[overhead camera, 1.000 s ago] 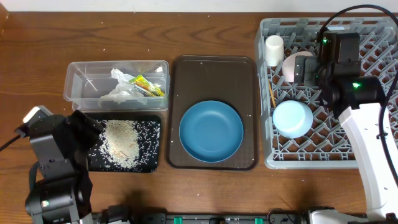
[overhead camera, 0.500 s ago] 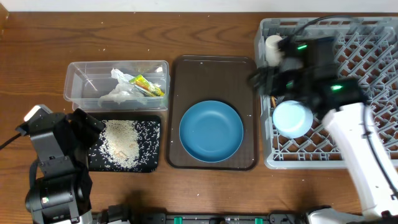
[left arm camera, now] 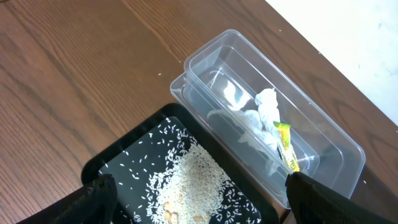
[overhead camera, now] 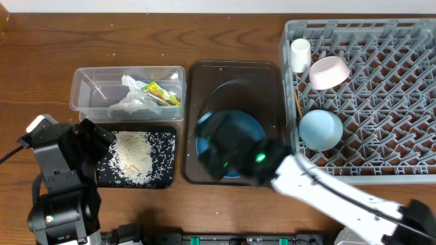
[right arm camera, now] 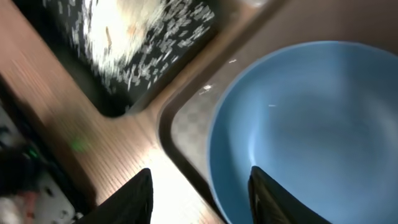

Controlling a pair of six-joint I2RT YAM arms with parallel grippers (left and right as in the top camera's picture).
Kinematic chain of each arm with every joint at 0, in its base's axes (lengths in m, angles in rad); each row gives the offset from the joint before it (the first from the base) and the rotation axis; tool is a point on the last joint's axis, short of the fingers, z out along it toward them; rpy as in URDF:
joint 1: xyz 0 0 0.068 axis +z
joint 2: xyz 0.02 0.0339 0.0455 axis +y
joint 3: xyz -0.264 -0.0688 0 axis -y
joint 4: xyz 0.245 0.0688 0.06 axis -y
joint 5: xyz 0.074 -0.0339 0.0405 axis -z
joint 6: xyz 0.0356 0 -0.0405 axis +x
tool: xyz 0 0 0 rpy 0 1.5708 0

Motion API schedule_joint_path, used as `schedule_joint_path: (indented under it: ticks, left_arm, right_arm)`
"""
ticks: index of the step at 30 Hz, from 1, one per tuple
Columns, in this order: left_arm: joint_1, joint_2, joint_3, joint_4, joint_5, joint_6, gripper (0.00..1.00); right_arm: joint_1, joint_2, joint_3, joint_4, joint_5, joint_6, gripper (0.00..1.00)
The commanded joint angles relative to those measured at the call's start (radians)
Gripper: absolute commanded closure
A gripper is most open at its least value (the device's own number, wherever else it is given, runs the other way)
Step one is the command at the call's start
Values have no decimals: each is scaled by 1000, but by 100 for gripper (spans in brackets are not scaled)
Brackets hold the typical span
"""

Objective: Sort waste into correct bins and load items into the dishwasher rack
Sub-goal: 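Move the right gripper left and grasp the blue plate's rim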

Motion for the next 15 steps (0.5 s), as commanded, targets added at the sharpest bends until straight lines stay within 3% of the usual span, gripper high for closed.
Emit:
schedule_joint_path:
  ticks: [1, 6, 10, 15]
  left_arm:
    - [5, -1, 14, -3, -8, 5, 11]
    - [5, -1, 14, -3, -8, 5, 11]
    - [5, -1, 14, -3, -8, 5, 11]
    - [5, -1, 14, -3, -8, 5, 11]
  right_arm:
    - [77, 77, -18, 12, 160, -94, 55]
    - [138, 200, -18, 26, 215, -111, 62]
    - [141, 259, -18, 21, 214, -110, 75]
    - [141, 281, -18, 5, 214, -110, 80]
